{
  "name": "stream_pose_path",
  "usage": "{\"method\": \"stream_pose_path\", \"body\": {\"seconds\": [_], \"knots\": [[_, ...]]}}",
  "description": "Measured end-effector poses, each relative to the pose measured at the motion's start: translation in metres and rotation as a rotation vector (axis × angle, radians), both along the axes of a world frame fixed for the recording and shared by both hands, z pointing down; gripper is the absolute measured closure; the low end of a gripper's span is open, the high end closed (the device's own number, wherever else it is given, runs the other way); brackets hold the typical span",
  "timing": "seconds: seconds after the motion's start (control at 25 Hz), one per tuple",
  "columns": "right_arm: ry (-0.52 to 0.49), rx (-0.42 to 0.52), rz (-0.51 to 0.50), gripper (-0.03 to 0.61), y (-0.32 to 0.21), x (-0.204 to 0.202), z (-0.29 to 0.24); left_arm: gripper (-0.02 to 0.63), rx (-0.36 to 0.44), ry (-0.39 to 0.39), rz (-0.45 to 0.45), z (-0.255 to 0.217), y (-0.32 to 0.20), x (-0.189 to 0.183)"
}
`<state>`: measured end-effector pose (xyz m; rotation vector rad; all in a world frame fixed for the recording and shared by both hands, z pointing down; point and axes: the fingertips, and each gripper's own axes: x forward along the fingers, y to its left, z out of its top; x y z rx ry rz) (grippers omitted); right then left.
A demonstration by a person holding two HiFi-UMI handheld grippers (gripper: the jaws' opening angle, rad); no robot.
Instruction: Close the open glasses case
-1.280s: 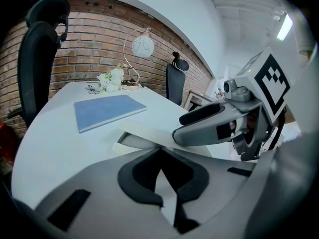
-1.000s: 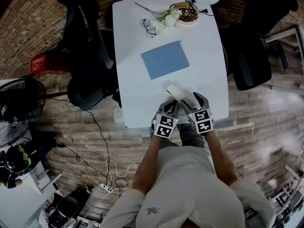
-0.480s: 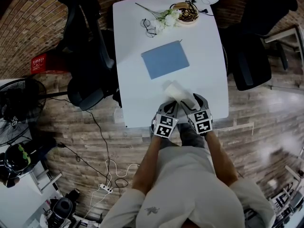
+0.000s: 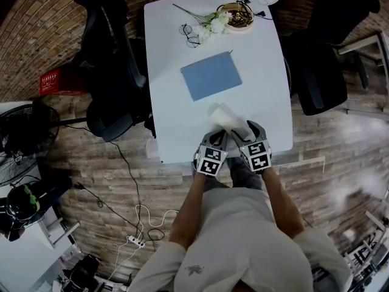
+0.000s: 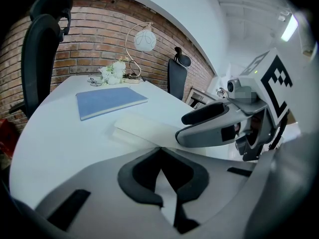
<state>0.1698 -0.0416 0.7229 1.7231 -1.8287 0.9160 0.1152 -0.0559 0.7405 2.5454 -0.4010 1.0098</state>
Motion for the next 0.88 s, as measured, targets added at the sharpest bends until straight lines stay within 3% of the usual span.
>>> {"method": "stream_pose_path", "body": {"seconds": [0.12, 0.44, 0.88], "knots": [[0.000, -0.006, 0.003, 0.281, 0.002, -0.001, 0.000, 0.609, 0.004, 0.025, 0.000, -0.001, 0.000, 0.003], [0.005, -0.002, 0.014, 0.281, 0.002, -0.001, 0.001, 0.609, -0.014, -0.033, 0.022, 0.006, 0.004, -0.003], [0.027, 0.038, 0.046, 0.281, 0.004, 0.000, -0.016, 0.609, 0.030, 0.008, 0.029, -0.012, -0.004, -0.011]]}}
